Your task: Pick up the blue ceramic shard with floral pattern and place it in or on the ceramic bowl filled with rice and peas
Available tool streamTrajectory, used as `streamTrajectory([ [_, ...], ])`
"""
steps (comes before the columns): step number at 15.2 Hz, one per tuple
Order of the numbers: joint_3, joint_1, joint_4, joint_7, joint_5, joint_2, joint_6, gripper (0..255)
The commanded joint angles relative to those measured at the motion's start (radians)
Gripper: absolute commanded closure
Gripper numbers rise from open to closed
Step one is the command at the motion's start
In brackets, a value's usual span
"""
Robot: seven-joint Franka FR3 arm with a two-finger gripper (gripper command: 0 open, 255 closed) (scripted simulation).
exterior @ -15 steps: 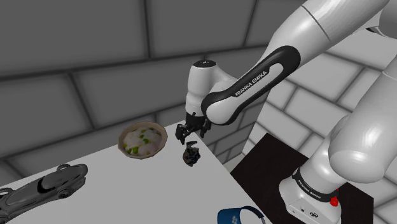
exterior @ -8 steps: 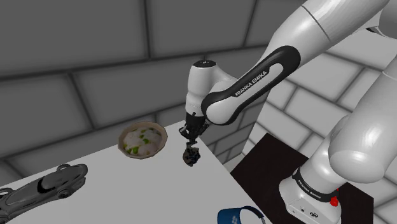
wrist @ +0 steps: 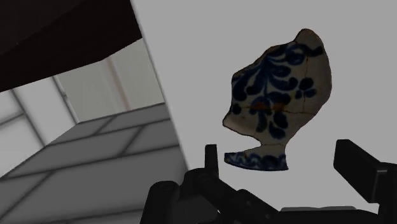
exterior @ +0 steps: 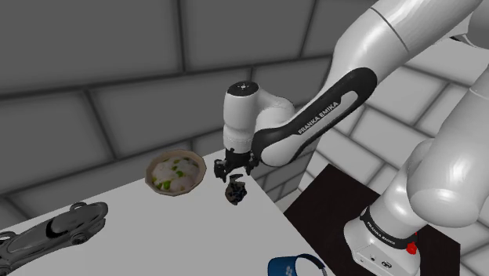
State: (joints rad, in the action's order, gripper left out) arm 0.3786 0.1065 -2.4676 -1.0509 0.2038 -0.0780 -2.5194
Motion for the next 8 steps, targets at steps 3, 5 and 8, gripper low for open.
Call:
streamTrajectory([
  [3, -0.018, 0.022, 0.002, -0.199, 0.104, -0.050, -0.032, 0],
  [5, -0.028, 0.024, 0.002, -0.218, 0.131, -0.077, -0.056, 0],
  [8, -0.037, 0.027, 0.002, -0.234, 0.154, -0.099, -0.074, 0],
])
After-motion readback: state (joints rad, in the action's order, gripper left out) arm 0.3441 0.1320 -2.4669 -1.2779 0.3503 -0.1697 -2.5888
